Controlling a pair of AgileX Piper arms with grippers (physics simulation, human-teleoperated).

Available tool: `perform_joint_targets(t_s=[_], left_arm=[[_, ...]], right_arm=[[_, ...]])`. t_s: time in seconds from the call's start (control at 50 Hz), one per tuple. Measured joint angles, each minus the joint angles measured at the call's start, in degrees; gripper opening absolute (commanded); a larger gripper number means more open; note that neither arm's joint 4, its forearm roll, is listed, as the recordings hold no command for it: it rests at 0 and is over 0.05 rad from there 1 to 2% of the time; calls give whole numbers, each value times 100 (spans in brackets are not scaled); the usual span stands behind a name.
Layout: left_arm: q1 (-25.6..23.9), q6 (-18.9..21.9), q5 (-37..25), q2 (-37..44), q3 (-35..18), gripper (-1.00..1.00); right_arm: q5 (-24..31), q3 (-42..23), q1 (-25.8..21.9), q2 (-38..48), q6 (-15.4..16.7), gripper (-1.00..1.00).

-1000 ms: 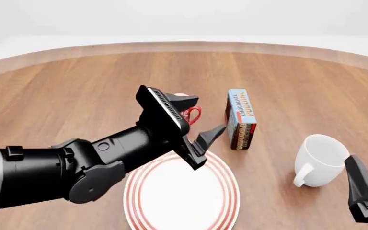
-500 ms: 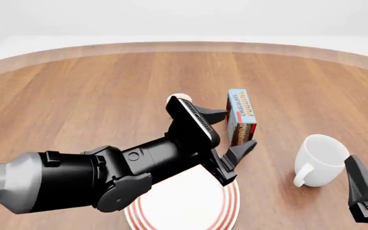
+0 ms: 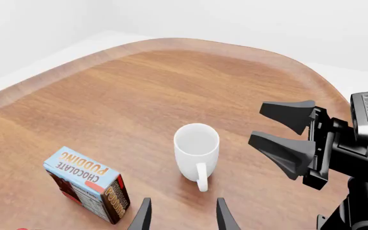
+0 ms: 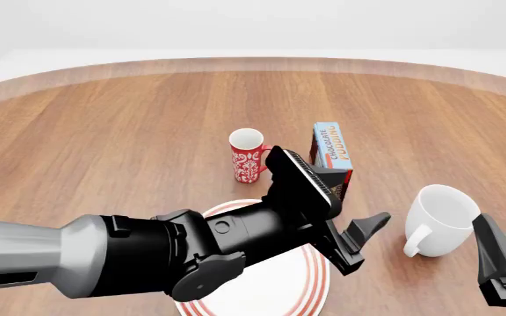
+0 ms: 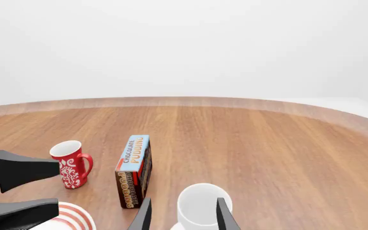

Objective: Pick up the white mug and put it on the plate, and put the chocolate pudding to the right of the plate.

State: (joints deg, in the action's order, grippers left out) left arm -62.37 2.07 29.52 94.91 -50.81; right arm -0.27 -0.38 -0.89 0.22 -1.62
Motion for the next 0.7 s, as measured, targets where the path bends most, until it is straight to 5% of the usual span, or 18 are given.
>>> perform_joint_targets(t_s=[0.7], left_arm=[[-180,-258,-177,906,-841,100]], right_arm=[[-5,6,-29,-3,-26,100]])
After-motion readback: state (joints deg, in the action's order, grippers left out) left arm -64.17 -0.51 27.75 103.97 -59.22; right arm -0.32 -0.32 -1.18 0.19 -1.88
